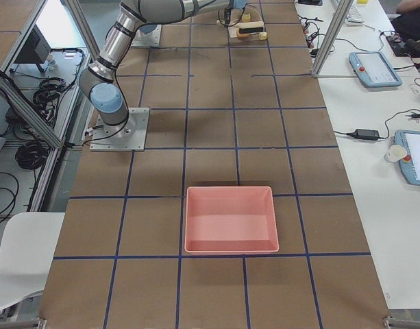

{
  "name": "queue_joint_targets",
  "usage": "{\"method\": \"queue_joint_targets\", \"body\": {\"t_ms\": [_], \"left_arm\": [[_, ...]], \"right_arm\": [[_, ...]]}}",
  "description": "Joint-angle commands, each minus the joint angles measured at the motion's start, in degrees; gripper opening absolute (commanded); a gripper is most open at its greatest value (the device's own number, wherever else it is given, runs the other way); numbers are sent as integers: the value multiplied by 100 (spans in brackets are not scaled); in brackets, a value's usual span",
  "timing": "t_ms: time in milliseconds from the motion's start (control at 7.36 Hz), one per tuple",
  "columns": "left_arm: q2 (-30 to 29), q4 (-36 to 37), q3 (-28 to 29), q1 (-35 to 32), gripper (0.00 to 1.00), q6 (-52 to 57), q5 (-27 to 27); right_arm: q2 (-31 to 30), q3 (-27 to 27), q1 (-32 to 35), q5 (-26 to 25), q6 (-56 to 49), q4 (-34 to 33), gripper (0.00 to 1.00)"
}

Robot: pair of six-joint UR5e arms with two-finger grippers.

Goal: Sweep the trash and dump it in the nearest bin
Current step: 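Bring the brush back behind the remaining bread with the right gripper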

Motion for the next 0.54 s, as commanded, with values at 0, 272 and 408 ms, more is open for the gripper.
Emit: {"method": "queue_joint_targets", "body": {"t_ms": [0,272,408], "left_arm": [[8,18,-29,9,1,1,-272],[8,18,-29,9,1,1,-281],[8,18,-29,9,1,1,-281]], "right_arm": [[23,24,-330,-77,-437,-51,26],[84,15,-542,-103,-702,-87,26],[154,15,-577,-103,-825,-131,26]]}}
